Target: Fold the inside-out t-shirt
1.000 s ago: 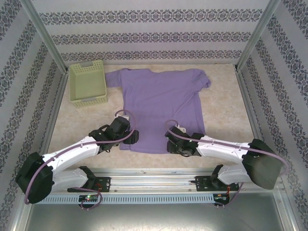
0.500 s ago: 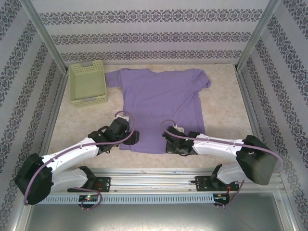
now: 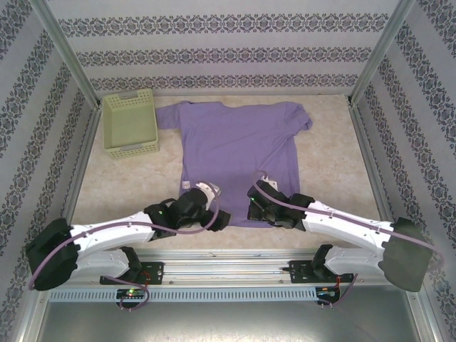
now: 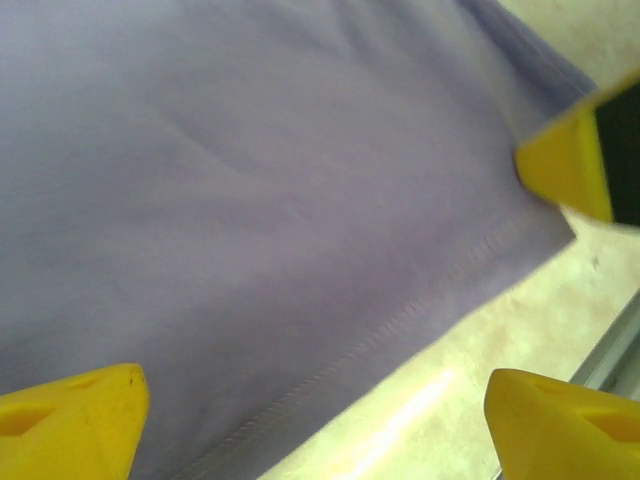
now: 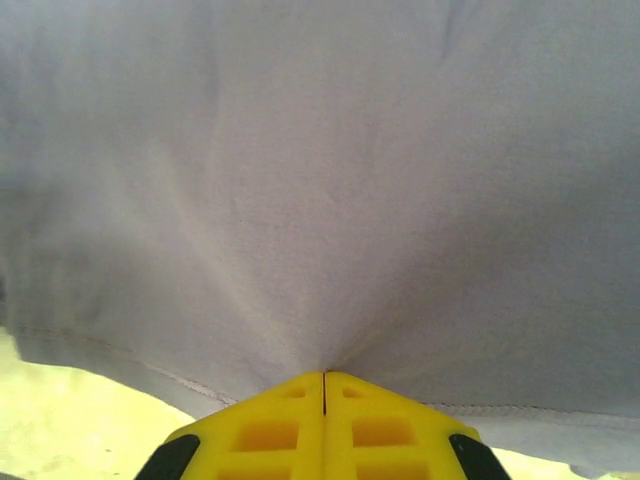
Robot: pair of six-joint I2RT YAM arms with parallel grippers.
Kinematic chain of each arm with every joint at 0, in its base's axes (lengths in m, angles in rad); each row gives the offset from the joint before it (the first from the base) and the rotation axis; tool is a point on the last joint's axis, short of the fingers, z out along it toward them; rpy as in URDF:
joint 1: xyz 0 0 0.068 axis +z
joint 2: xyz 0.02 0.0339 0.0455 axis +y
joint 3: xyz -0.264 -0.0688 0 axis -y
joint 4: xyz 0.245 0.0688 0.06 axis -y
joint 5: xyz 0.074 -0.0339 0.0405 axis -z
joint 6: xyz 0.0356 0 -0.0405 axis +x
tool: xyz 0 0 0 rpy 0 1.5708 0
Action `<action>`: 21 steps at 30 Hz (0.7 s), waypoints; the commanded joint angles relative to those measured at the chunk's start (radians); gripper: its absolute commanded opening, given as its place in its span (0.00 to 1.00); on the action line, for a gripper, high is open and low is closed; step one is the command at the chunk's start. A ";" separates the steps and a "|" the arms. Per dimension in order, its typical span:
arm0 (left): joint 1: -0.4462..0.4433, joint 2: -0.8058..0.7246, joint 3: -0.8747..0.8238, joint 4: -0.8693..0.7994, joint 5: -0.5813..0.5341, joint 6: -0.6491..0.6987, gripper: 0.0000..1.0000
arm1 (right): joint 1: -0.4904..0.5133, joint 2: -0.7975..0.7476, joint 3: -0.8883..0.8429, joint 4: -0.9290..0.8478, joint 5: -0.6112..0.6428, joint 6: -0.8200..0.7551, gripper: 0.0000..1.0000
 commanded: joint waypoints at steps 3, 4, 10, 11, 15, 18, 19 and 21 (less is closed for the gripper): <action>-0.069 0.138 0.063 0.127 -0.084 0.077 0.95 | -0.016 -0.042 0.021 -0.011 0.000 -0.006 0.00; -0.074 0.163 0.073 0.137 -0.088 0.080 0.97 | -0.017 -0.047 0.018 -0.005 -0.003 -0.002 0.00; -0.085 0.285 0.135 0.137 -0.121 0.092 1.00 | -0.026 -0.071 0.006 0.016 -0.012 0.006 0.00; -0.085 0.303 0.145 0.132 -0.121 0.096 1.00 | -0.027 -0.073 0.004 0.018 -0.013 0.006 0.00; -0.088 0.366 0.198 0.095 -0.171 0.093 1.00 | -0.040 -0.092 -0.002 0.022 -0.017 0.006 0.00; -0.087 0.379 0.209 0.084 -0.257 0.080 0.91 | -0.047 -0.109 -0.008 0.018 -0.017 0.005 0.00; -0.081 0.378 0.214 0.074 -0.285 0.075 0.79 | -0.051 -0.115 -0.014 0.015 -0.015 0.004 0.00; -0.069 0.367 0.222 0.064 -0.306 0.076 0.54 | -0.059 -0.120 -0.026 0.009 -0.010 0.002 0.00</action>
